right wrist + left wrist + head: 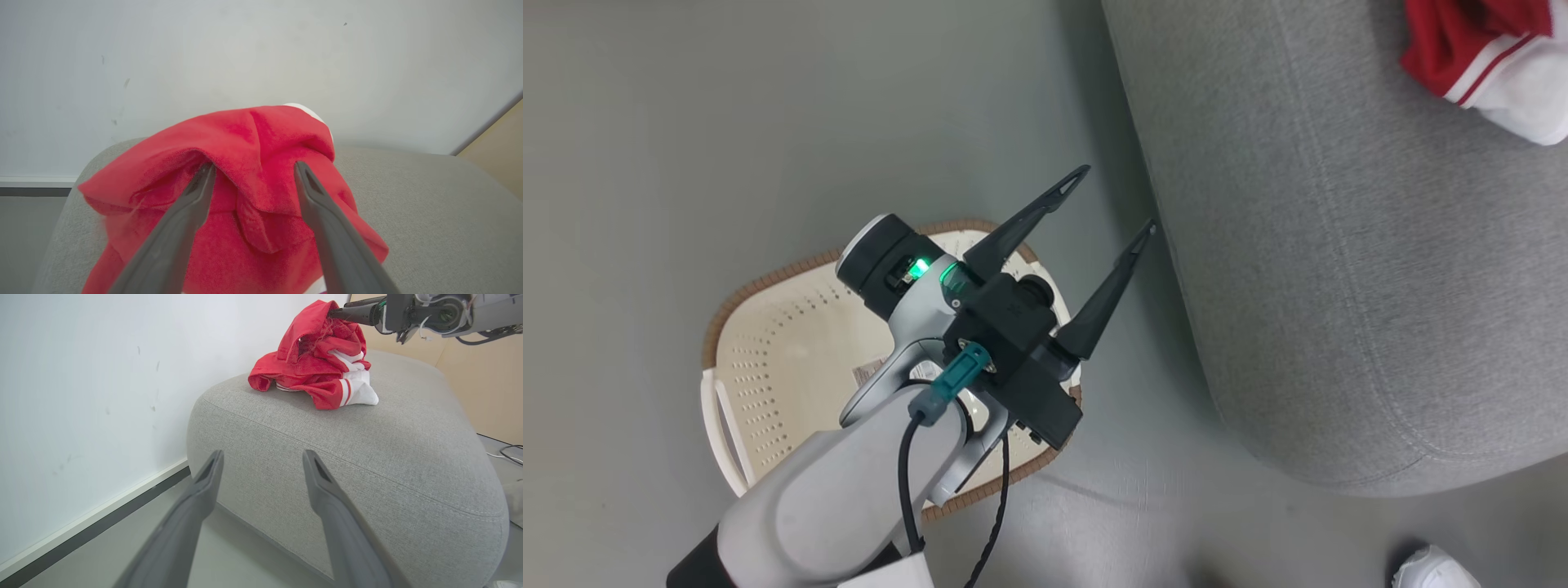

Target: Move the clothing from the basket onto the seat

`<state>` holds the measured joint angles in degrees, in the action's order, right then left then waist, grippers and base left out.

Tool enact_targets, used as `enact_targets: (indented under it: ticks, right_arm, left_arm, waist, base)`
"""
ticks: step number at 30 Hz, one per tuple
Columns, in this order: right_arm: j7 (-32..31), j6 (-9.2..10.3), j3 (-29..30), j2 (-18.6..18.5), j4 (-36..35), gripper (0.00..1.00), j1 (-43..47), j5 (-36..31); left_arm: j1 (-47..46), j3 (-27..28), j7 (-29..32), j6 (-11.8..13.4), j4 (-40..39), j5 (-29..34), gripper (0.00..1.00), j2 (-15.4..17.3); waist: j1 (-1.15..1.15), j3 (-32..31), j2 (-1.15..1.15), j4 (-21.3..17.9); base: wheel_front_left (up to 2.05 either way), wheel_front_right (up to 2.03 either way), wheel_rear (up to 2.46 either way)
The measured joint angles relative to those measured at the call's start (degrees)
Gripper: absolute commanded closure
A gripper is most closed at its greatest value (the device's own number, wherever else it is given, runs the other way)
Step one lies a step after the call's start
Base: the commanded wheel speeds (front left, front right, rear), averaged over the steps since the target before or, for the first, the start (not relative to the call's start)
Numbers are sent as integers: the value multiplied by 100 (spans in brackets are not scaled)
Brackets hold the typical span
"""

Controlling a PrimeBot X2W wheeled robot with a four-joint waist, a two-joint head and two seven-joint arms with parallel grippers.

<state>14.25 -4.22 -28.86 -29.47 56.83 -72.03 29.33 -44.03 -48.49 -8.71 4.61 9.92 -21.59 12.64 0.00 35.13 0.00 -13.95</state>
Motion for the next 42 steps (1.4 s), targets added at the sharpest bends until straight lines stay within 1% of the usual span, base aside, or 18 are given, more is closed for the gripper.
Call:
enact_targets:
  ticks: [5,12,15,23,24,29,33,37,40,42]
  right_arm:
    - [3,-81,-116,53,27,0,241,-77]
    - [4,-134,-175,102,-42,0,588,-112]
    - [4,-134,-186,201,-127,0,832,-112]
    - [4,-142,-144,471,-490,0,1582,-68]
    - [4,-142,-144,471,-490,0,1582,-68]
    - [4,-122,-85,638,-847,0,2260,-14]
    - [4,18,89,781,-1172,0,2819,120]
    - [4,172,167,999,-1558,0,3414,229]
    - [4,287,172,1132,-1902,0,3834,245]
    - [4,382,167,1163,-2112,0,4091,234]
  left_arm:
    - [193,151,-120,29,281,-242,0,-93]
    - [380,402,-302,93,641,-445,0,-293]
    - [482,530,-360,100,782,-602,0,-338]
    - [1014,923,-460,156,1090,-782,0,-311]
    - [1014,923,-460,156,1090,-782,0,-311]
    - [1513,1244,-512,202,1202,-980,0,-198]
    - [1965,1514,-557,245,1243,-1043,0,-66]
    - [2544,1845,-558,245,1217,-1084,0,142]
    - [3005,2130,-558,249,1116,-1103,0,302]
    - [3239,2419,-558,250,1071,-1101,0,326]
  waist:
    - [-1,-331,-1,19]
    - [-1,-863,-1,122]
    - [-1,-1100,-1,192]
    - [-1,-1745,-1,444]
    - [-1,-1745,-1,444]
    - [-1,-2153,-2,635]
    - [-1,-2480,-2,802]
    - [-1,-2814,-2,966]
    - [-1,-3049,-2,1081]
    - [-1,-3190,-2,1154]
  base:
    - [0,0,0]
    - [0,0,0]
    - [0,0,0]
    - [0,0,0]
    - [0,0,0]
    - [0,0,0]
    - [0,0,0]
    - [0,0,0]
    - [0,0,0]
    - [0,0,0]
